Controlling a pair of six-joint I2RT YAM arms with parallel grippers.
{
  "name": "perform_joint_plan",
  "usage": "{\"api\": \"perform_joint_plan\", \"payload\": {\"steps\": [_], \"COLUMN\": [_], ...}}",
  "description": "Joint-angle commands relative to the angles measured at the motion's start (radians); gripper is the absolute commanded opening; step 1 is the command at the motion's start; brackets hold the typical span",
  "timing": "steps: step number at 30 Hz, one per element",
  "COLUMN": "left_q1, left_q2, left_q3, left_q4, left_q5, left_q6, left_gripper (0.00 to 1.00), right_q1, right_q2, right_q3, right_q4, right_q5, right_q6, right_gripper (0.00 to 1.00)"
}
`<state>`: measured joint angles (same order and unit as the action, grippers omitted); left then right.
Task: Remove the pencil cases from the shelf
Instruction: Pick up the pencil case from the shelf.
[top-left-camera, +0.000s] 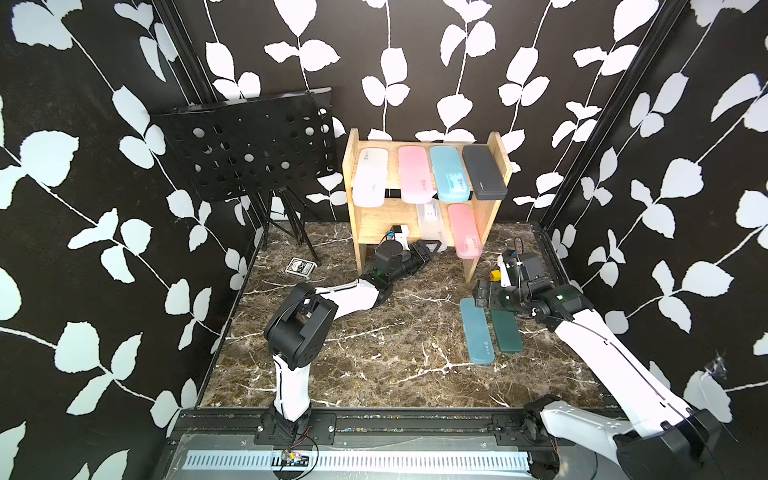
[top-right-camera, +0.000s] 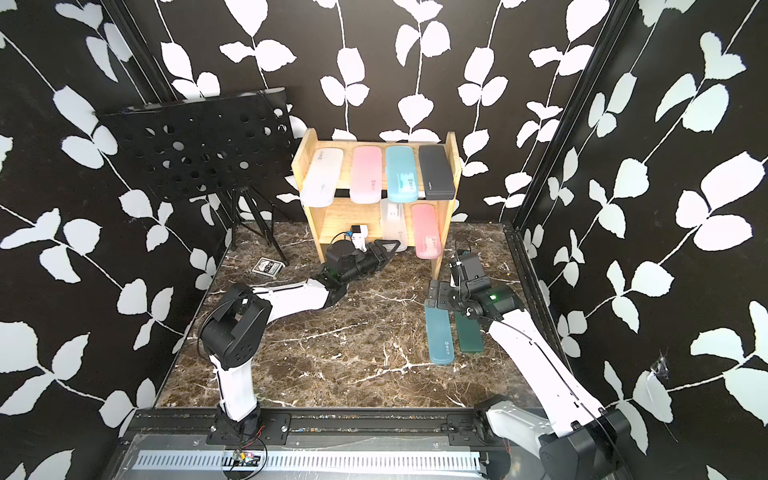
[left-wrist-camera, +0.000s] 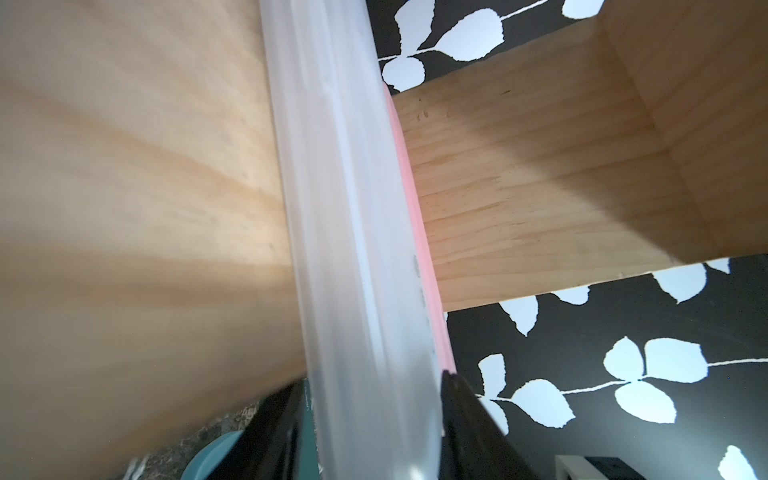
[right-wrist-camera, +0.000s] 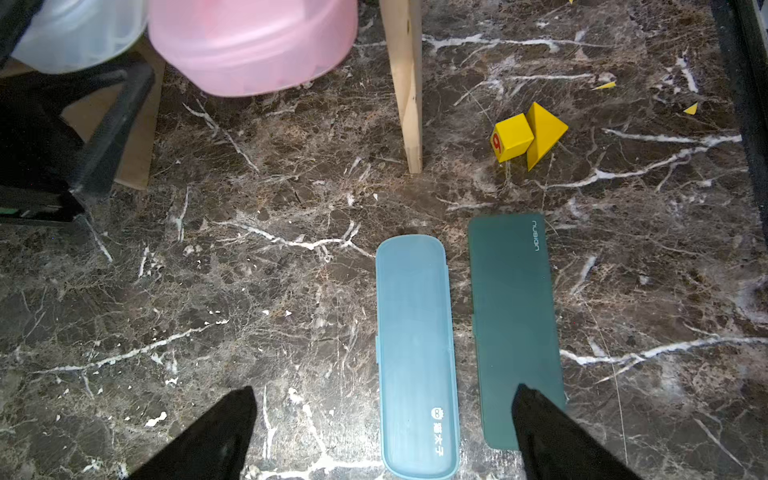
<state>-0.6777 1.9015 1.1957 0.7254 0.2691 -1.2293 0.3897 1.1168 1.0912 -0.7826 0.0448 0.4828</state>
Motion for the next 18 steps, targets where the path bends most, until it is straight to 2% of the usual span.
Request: {"api": "perform_joint_plan", "payload": {"steps": [1,9,14,18], "left_q1": [0.001,0.001,0.003,0.002], "left_q2": [-0.036,-0.057,-0.121,-0.231], "left_q3": [0.009,-0.021,-0.084,-0.209], "left_q4": [-0.04,-0.022,-0.036,-0.047], "left_q5": [-0.025,-0.019,0.01,0.021], "left_q6": [0.024,0.029,0.123,0.263], "left_gripper": [0.43,0.02,0.0,0.0], "right_q1": [-0.006,-0.006,-0.006,-0.002], "right_q2": [-0.006,-0.021,-0.078,-0.139], "right_q3": [0.035,0.048,0.049,0.037], "right_q4": [0.016,-0.003,-0.011,0.02], "right_q5": [0.001,-0.006,0.036,-0.029], "right_q6": [-0.012,-0.023,-0.045,-0.013], "right_gripper": [0.99,0.99,0.99,0.99]}}
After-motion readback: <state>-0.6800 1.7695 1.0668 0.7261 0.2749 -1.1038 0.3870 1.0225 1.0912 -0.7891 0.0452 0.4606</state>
